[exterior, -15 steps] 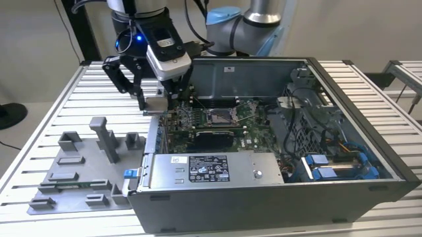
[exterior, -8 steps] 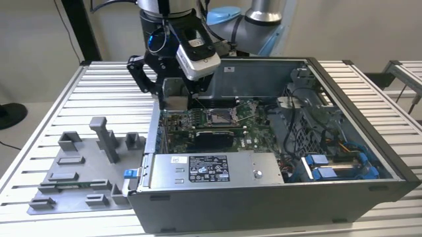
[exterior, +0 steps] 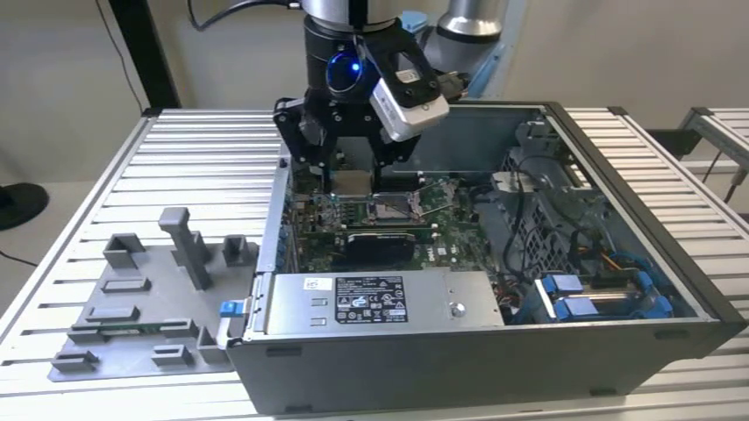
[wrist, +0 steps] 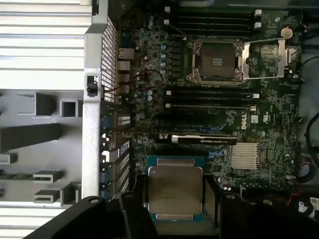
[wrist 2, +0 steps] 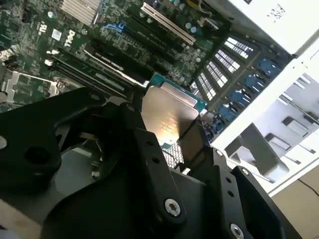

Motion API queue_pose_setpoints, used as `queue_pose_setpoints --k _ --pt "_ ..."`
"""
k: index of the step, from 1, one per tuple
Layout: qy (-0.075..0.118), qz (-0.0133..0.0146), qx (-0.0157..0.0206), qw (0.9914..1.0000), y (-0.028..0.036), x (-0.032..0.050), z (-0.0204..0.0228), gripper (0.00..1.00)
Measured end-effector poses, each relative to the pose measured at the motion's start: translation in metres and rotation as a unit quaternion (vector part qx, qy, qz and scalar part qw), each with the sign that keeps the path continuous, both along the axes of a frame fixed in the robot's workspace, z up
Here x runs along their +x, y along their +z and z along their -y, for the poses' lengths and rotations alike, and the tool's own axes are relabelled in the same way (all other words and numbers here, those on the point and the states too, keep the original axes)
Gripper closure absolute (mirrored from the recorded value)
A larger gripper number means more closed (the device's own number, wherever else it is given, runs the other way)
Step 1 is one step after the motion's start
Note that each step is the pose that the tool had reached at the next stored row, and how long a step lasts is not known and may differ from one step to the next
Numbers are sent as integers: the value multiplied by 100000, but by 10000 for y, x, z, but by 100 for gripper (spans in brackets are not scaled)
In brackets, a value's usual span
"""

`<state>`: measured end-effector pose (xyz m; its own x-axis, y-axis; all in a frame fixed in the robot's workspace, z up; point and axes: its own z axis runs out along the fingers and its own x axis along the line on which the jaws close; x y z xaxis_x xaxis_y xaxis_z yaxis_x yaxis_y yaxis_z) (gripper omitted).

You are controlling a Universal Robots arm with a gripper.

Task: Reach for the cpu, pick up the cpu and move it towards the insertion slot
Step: 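Pick up the cpu and move it towards the insertion slot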

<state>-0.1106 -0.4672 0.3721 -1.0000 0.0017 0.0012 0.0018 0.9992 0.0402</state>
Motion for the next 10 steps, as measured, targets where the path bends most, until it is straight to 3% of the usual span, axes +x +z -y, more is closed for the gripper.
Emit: queue_pose_setpoints --k 10 --pt "2 0 1 100000 0 454 0 100"
